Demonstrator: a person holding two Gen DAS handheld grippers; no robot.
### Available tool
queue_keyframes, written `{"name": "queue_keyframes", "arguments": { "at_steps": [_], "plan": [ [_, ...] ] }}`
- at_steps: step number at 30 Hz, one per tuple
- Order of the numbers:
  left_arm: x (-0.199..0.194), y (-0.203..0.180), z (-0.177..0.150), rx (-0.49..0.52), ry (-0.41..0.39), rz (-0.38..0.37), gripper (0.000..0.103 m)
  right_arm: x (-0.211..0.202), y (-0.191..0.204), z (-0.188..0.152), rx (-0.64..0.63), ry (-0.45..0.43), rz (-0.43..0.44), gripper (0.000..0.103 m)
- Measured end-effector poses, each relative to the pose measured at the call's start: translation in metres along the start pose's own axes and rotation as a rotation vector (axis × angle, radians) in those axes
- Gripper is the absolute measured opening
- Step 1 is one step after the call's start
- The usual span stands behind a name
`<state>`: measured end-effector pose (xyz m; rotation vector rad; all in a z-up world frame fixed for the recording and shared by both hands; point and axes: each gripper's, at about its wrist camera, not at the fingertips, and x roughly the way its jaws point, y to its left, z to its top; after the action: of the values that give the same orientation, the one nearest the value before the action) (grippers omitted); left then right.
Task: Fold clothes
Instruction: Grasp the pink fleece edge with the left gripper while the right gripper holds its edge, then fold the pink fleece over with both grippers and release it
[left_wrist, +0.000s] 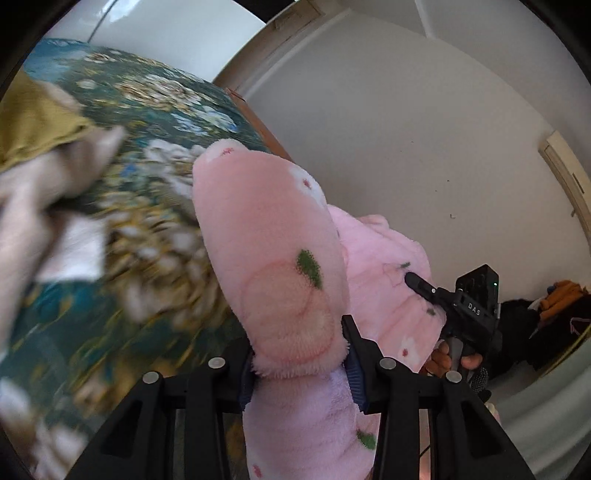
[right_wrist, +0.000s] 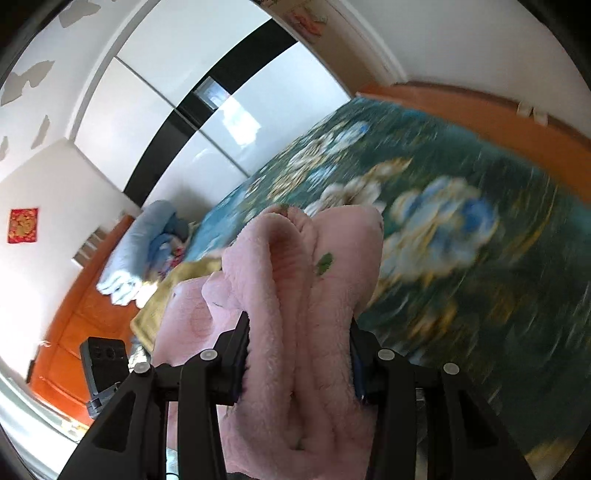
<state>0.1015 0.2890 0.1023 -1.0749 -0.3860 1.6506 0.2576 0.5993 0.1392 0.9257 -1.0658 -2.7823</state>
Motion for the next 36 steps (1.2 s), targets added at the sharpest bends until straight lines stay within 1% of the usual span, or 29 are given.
{"name": "queue_keyframes", "arguments": {
  "at_steps": [3,5,7,9,11,13,16,18,19,20,21,22,23,25,27,30,32,34,36],
  "plan": [
    [0.043,0.000,0.019,0.001,0.000,-0.015,0.043,0.001,-0.030,0.034,-0.005,-0.011,-0.027,0.045],
    [0.066,0.004,0.023,0.002,0.005,-0.013,0.043,0.011,-0.049,0.052,-0.006,-0.009,-0.053,0.045],
    [0.089,0.011,0.024,-0.005,0.013,-0.006,0.043,0.024,-0.077,0.064,0.013,-0.007,-0.068,0.045],
    [0.113,0.025,0.020,-0.035,0.041,0.010,0.043,0.036,-0.100,0.063,0.044,0.000,-0.068,0.045],
    [0.125,0.036,0.016,-0.052,0.052,0.030,0.043,0.053,-0.126,0.061,0.087,0.025,-0.083,0.045],
    [0.130,0.044,0.013,-0.058,0.050,0.041,0.043,0.069,-0.145,0.056,0.117,0.057,-0.114,0.045],
    [0.127,0.044,0.012,-0.054,0.047,0.034,0.043,0.072,-0.158,0.055,0.127,0.043,-0.078,0.047],
    [0.126,0.042,0.014,-0.042,0.045,0.040,0.045,0.070,-0.156,0.055,0.124,0.037,-0.091,0.052],
    [0.124,0.041,0.015,-0.040,0.043,0.044,0.046,0.069,-0.155,0.055,0.122,0.034,-0.097,0.058],
    [0.120,0.040,0.016,-0.043,0.040,0.050,0.051,0.067,-0.154,0.056,0.119,0.031,-0.104,0.059],
    [0.117,0.041,0.017,-0.045,0.035,0.057,0.059,0.063,-0.153,0.056,0.116,0.025,-0.113,0.059],
    [0.114,0.041,0.018,-0.048,0.030,0.064,0.061,0.058,-0.152,0.056,0.113,0.019,-0.124,0.062],
    [0.109,0.039,0.019,-0.041,0.019,0.076,0.061,0.051,-0.151,0.057,0.109,0.008,-0.141,0.063],
    [0.096,0.024,0.019,0.006,-0.015,0.111,0.062,0.038,-0.146,0.058,0.100,-0.016,-0.175,0.063],
    [0.089,0.001,0.014,0.074,-0.034,0.130,0.064,0.022,-0.136,0.060,0.082,-0.063,-0.196,0.063],
    [0.084,-0.035,0.002,0.185,-0.051,0.146,0.064,0.004,-0.120,0.062,0.081,-0.134,-0.168,0.063],
    [0.089,-0.049,-0.010,0.249,-0.053,0.150,0.064,-0.001,-0.102,0.055,0.034,-0.149,-0.106,0.063],
    [0.100,-0.054,-0.020,0.292,-0.044,0.165,0.064,0.004,-0.083,0.041,-0.040,-0.108,-0.049,0.063],
    [0.112,-0.050,-0.028,0.290,-0.017,0.181,0.064,0.013,-0.074,0.027,-0.091,-0.072,-0.020,0.064]
  ]
}}
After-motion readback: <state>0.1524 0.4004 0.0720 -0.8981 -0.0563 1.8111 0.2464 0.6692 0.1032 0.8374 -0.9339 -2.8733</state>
